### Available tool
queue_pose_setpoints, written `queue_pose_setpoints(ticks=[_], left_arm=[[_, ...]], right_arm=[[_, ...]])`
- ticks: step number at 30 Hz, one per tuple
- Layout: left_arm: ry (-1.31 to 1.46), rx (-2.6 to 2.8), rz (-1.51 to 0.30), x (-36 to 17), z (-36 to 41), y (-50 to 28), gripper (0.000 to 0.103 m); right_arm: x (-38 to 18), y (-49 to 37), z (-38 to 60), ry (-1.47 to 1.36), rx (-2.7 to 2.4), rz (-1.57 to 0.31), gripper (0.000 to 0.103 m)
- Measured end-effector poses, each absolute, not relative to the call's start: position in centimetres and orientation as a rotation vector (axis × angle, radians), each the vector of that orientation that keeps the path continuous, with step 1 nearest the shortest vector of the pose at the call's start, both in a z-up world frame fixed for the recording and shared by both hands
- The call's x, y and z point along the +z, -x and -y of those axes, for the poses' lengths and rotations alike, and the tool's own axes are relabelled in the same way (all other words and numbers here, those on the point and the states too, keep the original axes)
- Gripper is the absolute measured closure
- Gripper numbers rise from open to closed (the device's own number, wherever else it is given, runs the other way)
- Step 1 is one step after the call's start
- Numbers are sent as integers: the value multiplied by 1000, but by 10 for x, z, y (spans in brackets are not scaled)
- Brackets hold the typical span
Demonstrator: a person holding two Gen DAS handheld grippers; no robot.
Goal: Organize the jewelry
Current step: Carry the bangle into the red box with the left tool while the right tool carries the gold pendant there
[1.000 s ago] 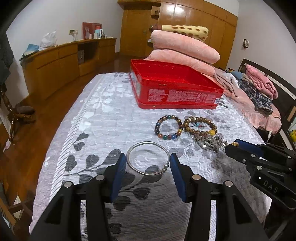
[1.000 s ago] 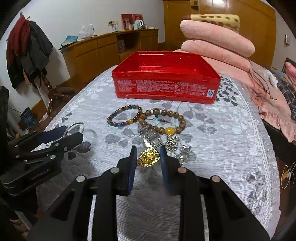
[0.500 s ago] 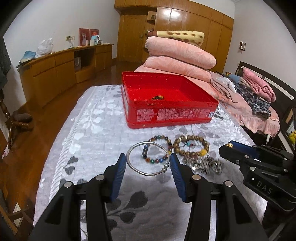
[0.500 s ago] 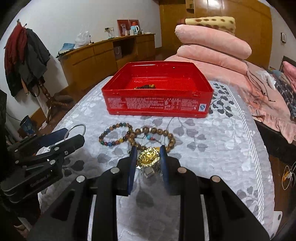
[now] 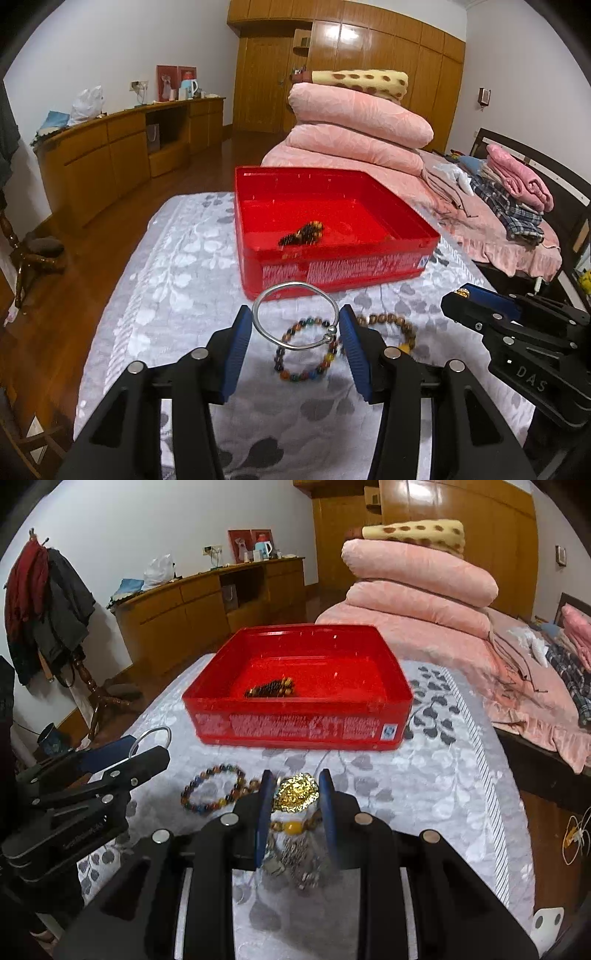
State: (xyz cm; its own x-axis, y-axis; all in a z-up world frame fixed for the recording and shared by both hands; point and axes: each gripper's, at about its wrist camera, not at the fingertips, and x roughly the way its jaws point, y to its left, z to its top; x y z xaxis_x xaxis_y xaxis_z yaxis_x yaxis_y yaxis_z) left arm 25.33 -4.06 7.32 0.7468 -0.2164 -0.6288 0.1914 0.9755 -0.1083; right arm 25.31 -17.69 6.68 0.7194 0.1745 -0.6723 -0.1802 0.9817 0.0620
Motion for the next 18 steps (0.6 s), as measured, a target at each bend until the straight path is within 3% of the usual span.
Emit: queue_pose_setpoints(ticks=[18], left_arm=[[74,-213,-658,98,57,-330,55]], right_arm=[[93,-326,186,-34,189,-721,79]])
